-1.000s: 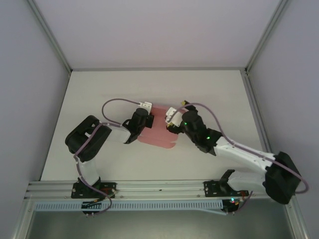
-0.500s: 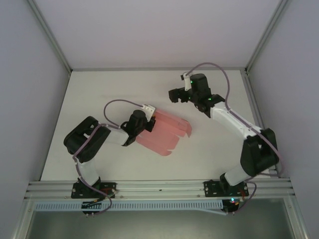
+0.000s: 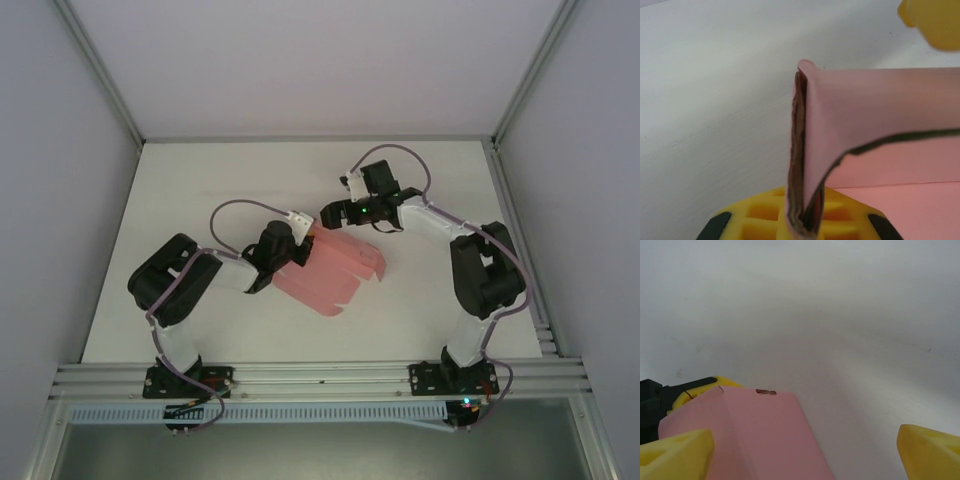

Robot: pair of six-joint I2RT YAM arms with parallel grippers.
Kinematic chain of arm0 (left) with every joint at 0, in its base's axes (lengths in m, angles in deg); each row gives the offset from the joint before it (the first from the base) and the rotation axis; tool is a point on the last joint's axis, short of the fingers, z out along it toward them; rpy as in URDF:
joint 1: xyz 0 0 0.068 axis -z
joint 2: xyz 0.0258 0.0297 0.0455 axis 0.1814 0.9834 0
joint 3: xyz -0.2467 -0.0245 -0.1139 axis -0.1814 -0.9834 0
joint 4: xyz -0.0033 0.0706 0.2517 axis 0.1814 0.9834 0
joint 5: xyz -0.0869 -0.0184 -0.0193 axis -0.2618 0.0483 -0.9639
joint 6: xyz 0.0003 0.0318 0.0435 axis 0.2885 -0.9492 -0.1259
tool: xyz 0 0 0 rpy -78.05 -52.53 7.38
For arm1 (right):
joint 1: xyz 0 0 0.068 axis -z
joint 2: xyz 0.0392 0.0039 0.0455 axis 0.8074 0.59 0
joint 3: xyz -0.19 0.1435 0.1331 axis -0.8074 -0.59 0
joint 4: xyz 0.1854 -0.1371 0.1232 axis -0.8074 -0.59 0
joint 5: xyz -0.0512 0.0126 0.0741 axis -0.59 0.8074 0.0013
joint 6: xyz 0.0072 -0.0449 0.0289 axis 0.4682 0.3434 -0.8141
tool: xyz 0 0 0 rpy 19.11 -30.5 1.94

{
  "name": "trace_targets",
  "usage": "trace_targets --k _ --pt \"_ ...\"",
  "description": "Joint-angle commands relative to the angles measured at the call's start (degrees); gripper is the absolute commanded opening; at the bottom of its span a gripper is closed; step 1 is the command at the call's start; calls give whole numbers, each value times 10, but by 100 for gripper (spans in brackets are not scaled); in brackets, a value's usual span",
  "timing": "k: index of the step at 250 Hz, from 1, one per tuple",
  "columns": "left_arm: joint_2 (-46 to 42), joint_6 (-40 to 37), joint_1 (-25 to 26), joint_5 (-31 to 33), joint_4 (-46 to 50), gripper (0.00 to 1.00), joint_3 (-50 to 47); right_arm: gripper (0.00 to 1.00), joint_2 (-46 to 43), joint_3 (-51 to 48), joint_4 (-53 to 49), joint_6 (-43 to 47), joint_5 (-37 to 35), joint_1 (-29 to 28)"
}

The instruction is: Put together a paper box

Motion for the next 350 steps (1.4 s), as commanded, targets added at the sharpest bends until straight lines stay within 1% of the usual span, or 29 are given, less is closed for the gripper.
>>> trace_targets --k 1,28,86,112,132,136,188,206,226,249,270,281,296,313,324,328,333,350 --pt "15 -10 1 -11 16 9 8 94 11 -8 -6 3 33 -6" --pt "21 -7 0 -10 21 15 15 92 30 -20 -19 8 19 -10" --pt "25 -6 1 -2 30 14 25 91 45 -35 -60 36 -70 -34" --pt "29 -1 0 22 27 15 29 90 44 -44 -59 31 -75 -33" --pt "29 13 1 41 16 21 34 90 52 -40 -66 28 -74 -33" --pt "30 14 1 41 13 22 36 88 54 -39 -67 28 -73 -33" --pt "43 32 1 63 3 23 67 85 60 -33 -72 22 -70 -33" --pt "52 33 1 86 5 16 75 85 60 -34 -71 22 -67 -32" --pt "59 42 1 133 6 0 75 85 60 -36 -71 20 -66 -31" --pt "59 50 4 212 2 0 62 85 54 -43 -67 16 -74 -30" --pt "50 59 4 262 -2 0 44 86 36 -54 -55 11 -79 -26" --pt "43 65 5 287 12 0 44 86 23 -56 -51 6 -81 -22" --pt "30 73 4 298 37 0 47 88 1 -59 -47 5 -84 -19" --pt "6 74 7 271 39 0 38 90 -34 -62 -38 3 -97 -15" --pt "-12 94 9 265 52 0 37 92 -62 -62 -31 -2 -106 -10" --pt "-19 101 9 263 65 0 39 93 -73 -62 -29 -4 -111 -9" --pt "-26 112 9 264 82 0 41 99 -89 -63 -26 -6 -119 -7" --pt "-49 152 8 279 147 0 58 100 -147 -75 -14 -16 -155 1"
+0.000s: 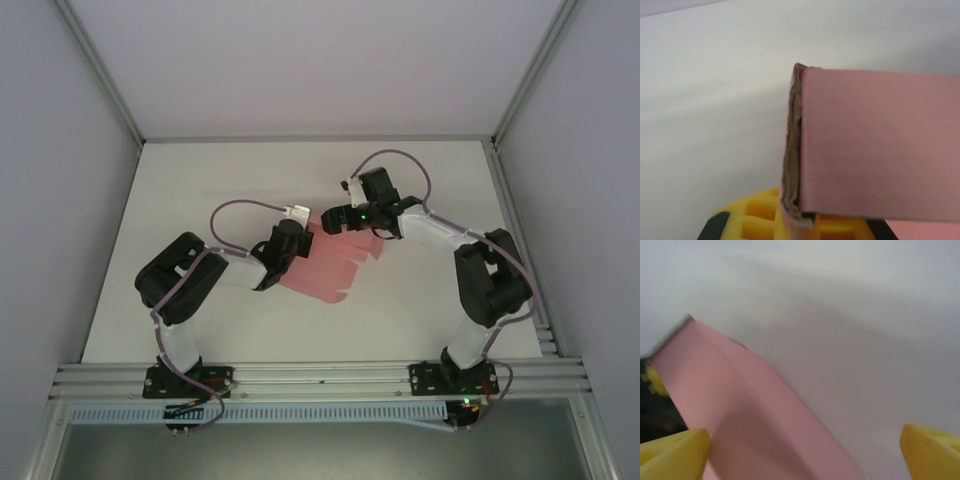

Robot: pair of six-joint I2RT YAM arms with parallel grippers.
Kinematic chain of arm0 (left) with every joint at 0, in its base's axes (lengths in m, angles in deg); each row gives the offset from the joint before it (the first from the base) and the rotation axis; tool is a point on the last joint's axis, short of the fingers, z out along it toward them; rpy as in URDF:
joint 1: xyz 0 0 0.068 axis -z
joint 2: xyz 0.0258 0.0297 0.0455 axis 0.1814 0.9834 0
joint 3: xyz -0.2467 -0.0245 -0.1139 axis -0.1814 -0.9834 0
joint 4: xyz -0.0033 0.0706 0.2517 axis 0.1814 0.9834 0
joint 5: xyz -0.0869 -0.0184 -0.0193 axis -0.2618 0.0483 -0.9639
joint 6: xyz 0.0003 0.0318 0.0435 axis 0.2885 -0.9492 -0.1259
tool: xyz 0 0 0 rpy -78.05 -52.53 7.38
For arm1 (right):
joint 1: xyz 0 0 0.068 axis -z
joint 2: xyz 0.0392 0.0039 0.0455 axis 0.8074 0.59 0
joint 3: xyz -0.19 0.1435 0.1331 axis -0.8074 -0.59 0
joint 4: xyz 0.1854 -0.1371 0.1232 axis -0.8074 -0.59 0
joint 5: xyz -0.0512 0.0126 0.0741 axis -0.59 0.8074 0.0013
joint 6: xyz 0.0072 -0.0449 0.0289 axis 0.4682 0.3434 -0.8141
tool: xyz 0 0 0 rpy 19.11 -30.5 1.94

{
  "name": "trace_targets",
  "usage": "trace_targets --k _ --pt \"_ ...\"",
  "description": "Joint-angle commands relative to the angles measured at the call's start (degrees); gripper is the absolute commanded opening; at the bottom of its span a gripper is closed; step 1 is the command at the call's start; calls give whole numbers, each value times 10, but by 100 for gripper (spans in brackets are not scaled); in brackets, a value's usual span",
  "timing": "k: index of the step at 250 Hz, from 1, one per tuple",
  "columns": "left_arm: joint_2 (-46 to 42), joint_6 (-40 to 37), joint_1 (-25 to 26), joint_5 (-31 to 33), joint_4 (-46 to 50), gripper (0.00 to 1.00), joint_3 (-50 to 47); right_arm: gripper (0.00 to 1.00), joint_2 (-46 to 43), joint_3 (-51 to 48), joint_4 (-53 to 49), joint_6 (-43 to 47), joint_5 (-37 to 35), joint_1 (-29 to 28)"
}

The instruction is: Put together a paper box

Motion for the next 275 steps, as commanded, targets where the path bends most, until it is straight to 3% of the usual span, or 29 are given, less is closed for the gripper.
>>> trace_targets --k 1,38,91,198,275 --pt "-56 64 -14 79 92 0 15 100 -97 -20 -38 -7 -69 17" --pt "-92 123 -13 83 201 0 37 100 -228 -58 -45 -16 -172 23" --pt "-149 156 -9 44 238 0 27 100 -303 -96 -63 12 -211 30" --pt "-188 144 4 -21 234 0 21 100 -170 -71 -20 4 -66 31" --pt "-170 165 13 -51 212 0 22 100 -147 -141 194 -97 37 28"
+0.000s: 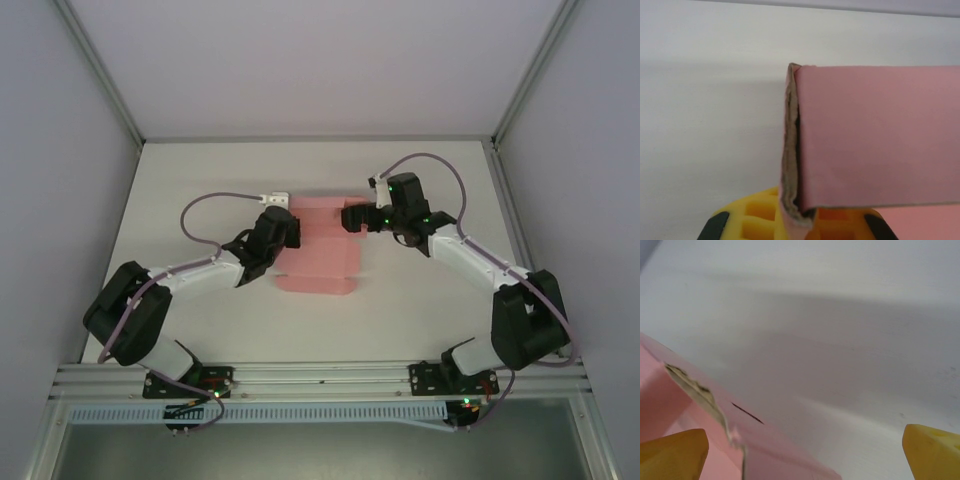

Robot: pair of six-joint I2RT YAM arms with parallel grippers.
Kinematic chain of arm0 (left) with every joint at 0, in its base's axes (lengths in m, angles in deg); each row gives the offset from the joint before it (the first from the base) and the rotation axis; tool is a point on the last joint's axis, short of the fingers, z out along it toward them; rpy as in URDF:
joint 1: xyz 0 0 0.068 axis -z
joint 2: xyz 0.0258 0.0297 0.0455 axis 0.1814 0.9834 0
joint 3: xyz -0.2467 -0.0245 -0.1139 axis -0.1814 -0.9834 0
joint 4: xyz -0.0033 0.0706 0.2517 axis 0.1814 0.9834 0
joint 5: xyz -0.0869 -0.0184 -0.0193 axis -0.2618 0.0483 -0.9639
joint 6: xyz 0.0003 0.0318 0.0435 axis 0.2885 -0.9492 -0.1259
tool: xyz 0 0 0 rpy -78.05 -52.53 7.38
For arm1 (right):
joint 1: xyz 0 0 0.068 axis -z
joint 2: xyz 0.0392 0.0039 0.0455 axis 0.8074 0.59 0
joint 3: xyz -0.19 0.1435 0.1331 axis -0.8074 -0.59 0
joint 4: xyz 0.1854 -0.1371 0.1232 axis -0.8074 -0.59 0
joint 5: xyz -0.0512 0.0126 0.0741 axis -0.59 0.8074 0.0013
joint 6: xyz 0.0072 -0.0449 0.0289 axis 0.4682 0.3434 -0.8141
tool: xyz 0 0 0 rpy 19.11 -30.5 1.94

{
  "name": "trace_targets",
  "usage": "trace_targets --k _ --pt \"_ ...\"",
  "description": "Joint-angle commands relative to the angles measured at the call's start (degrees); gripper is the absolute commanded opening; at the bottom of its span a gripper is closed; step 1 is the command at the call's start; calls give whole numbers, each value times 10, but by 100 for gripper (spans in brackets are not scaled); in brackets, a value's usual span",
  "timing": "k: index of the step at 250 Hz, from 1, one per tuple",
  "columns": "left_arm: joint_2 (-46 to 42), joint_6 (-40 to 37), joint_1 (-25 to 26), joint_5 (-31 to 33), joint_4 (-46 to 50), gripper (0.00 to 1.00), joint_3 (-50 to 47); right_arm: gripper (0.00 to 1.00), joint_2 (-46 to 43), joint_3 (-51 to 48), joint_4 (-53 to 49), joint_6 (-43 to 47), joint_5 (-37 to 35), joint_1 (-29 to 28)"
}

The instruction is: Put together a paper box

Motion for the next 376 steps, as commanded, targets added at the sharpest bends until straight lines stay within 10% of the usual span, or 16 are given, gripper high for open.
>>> trace_targets --k 1,45,164,263,376 --pt "8 14 11 -31 -22 0 -2 100 4 -36 142 -64 55 -1" --pt "5 43 11 -27 -28 0 -6 100 -38 -93 207 -97 6 -1" --pt "-32 80 1 11 -3 0 -13 100 -239 -208 -13 -74 -162 0" --pt "-25 66 1 -5 1 0 -4 100 -183 -208 25 -53 -239 3" --pt "-10 74 1 -16 3 0 1 100 -123 -151 132 0 -129 2"
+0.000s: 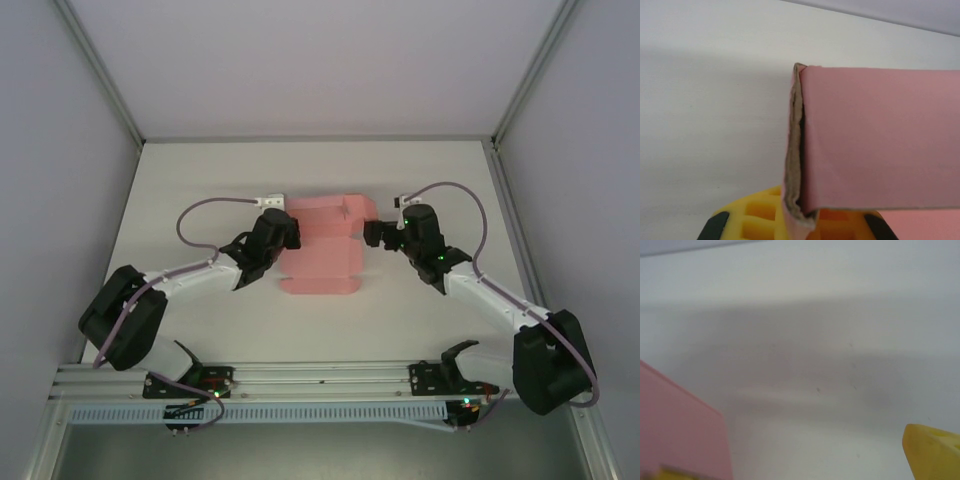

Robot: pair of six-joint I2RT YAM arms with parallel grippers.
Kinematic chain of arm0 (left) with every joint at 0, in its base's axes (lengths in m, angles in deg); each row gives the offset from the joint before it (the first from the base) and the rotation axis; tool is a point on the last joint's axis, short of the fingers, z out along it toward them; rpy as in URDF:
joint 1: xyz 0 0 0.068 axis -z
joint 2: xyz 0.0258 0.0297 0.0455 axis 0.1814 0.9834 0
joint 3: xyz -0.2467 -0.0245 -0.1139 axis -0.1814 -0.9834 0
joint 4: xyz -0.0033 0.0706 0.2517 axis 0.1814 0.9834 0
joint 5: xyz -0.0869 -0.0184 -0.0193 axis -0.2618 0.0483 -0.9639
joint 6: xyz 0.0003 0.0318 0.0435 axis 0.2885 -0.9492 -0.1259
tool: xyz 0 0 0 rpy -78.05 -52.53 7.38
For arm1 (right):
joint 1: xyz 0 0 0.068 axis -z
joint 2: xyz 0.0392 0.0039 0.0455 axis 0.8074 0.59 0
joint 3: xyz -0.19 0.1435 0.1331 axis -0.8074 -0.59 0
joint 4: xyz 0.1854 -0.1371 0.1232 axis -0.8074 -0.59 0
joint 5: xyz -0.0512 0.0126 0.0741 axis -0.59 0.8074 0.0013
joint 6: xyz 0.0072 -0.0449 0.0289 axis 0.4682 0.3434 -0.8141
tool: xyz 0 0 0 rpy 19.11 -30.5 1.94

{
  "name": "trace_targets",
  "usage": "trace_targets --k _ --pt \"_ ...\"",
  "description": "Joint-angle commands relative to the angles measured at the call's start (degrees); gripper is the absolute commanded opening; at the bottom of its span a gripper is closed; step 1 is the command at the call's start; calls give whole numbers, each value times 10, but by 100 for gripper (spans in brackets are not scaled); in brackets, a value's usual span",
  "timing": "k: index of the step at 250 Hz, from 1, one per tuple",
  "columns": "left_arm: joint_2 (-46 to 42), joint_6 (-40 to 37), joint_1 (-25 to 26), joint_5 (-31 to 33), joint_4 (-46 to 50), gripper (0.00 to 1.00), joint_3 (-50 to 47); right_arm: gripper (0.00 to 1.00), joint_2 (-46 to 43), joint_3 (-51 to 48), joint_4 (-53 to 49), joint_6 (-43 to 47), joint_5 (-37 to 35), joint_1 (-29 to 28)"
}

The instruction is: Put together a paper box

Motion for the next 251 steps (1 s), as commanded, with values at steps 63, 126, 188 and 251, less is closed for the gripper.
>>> trace_targets --k 63,126,188,251 --pt "9 20 -3 -27 -9 0 13 100 68 33 74 9 76 -12" --pt "9 33 -3 -50 -23 0 15 100 104 38 98 22 24 -64" --pt "-2 36 -3 -50 -20 0 8 100 104 36 99 28 -17 -86" --pt "-11 31 -5 -25 2 0 8 100 30 9 77 29 -29 -87"
